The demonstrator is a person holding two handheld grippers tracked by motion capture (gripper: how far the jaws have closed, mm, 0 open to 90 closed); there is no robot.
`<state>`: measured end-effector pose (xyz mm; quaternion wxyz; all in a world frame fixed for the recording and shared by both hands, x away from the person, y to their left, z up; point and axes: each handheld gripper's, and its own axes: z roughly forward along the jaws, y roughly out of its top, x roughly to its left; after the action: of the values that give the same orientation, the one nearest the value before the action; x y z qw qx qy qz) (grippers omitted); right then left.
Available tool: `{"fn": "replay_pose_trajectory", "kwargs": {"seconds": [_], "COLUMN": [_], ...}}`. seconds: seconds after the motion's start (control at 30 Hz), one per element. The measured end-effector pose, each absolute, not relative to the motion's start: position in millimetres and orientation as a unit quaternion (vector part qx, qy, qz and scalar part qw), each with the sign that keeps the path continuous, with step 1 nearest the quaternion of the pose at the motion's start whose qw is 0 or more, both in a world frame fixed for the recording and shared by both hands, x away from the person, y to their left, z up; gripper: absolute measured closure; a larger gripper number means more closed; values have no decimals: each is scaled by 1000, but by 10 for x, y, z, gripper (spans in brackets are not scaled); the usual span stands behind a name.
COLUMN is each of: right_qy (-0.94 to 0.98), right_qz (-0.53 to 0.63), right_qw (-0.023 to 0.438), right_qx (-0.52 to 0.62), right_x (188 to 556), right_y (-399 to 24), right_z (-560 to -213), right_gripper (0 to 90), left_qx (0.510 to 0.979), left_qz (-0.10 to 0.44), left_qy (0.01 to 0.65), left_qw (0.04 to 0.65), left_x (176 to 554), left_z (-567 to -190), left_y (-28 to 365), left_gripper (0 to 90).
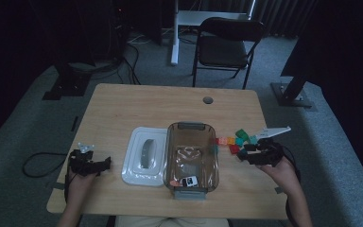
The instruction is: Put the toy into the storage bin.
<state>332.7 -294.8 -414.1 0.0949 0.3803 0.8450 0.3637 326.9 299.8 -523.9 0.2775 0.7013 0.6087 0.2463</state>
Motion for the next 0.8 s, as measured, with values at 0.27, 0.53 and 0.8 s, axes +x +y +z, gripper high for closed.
{"fn": "replay_pose_trajectory", "kwargs": {"seconds": [0.27, 0.53, 0.8], "right_qy": [822, 807, 810], "right_qz": [354, 351, 332], "right_qw": [101, 94, 93], "right_qx": [435, 465, 475], "right_x": [3465, 3598, 3679], "right_y": [-3181, -3250, -3187], "right_z": [-4533, -4846, -5007], "right_gripper": [453, 424, 417], "left_qx": [701, 701, 701], "left_qz": [246, 246, 246], "left_qy": [609, 609, 609], "left_qw": [277, 277, 277], "left_x": [3269, 3268, 3269], "left_z": [-5238, -5237, -5238], "left_y": [2998, 2998, 2998], "left_gripper": [20, 20, 20]}}
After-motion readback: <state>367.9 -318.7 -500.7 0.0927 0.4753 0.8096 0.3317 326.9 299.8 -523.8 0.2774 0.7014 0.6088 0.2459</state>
